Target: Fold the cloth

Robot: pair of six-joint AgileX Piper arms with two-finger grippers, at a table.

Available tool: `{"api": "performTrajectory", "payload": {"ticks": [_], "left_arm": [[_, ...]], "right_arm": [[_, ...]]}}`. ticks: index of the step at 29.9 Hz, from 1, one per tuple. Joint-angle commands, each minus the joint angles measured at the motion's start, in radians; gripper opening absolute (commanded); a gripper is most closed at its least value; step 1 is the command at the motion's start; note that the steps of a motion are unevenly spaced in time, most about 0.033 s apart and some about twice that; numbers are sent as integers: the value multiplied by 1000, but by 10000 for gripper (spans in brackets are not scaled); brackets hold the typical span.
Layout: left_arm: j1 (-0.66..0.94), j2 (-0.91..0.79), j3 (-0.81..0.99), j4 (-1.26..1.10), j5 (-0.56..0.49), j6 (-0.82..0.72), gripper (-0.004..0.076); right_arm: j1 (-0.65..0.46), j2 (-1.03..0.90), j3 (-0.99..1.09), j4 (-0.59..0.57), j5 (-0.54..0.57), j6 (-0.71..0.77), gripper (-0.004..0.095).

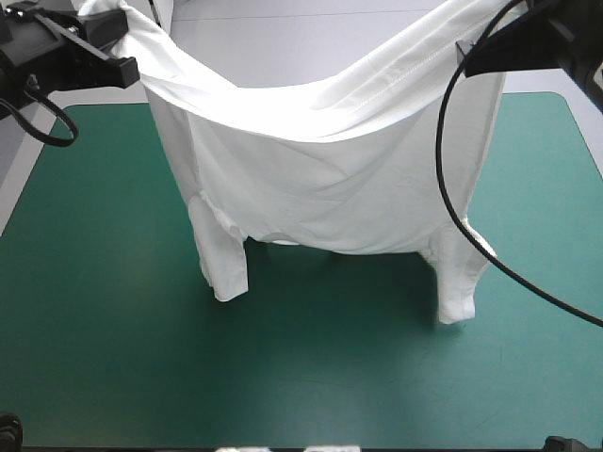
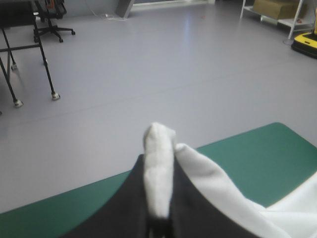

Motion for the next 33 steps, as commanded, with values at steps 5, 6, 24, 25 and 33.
{"api": "performTrajectory", "payload": {"ticks": [5, 6, 24, 25, 33], "left_arm": [[-2, -12, -121, -58, -178, 37, -9], [-2, -12, -135, -79, -184, 50, -9], [-2, 7, -361, -104, -297, 105, -9], [-2, 21, -361, -100, -290, 105, -9], [-2, 226, -361, -19, -303, 101, -9]], "right_arm": [[-3, 13, -60, -20, -168, -11, -17], [-3, 13, -60, -5, -199, -11, -17], [-1, 22, -60, 23, -506, -9, -17], [-3, 33, -58, 17, -470, -4, -17], [-210, 232, -58, -49, -425, 83, -17]]}}
